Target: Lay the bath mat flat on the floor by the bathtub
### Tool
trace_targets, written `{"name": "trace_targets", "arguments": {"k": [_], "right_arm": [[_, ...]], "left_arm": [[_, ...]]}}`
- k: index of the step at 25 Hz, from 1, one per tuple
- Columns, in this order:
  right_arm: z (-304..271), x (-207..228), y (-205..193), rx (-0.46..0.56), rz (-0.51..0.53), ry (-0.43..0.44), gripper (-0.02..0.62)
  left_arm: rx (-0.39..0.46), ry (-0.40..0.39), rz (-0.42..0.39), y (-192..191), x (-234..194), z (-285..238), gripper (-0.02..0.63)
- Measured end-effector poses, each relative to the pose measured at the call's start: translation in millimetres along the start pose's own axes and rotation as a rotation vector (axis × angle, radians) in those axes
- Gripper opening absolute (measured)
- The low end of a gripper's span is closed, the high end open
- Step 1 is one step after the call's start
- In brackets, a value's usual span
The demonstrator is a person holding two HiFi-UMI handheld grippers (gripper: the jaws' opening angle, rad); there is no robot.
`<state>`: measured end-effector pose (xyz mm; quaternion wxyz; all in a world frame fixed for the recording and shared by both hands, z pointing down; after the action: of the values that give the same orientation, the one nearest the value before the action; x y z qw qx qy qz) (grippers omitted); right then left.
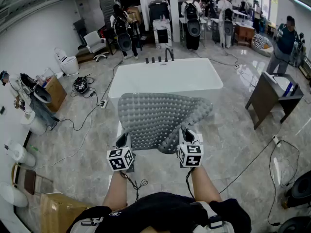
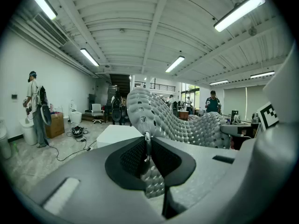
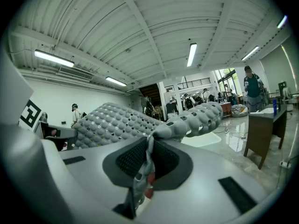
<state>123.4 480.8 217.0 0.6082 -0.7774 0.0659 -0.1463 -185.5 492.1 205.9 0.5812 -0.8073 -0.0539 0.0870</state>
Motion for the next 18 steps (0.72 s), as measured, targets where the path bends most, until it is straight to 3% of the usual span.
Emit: {"name": "trace_targets", "arguments": {"k": [7, 18], "right_arm": [[-6, -2, -3, -0.035, 0.107, -0.043, 0.032], [-13, -9, -12, -0.089, 0.115, -0.03, 0.038]], "left_arm": [[0.016, 0.046, 0.057, -4, -12, 6, 0.035], [-0.007, 0.063, 0.058, -13, -24, 8, 0.037]]}}
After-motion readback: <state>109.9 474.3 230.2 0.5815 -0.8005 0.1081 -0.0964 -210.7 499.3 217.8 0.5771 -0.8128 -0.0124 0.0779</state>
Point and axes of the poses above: the fingertips, and each gripper's own axes: z backward along the fingers, x to its right, y out of its top, the point moved 7 cm from there along z, backward along the fingers, and after that the axes turned 2 degrees about -x, right-handed, at the moved point
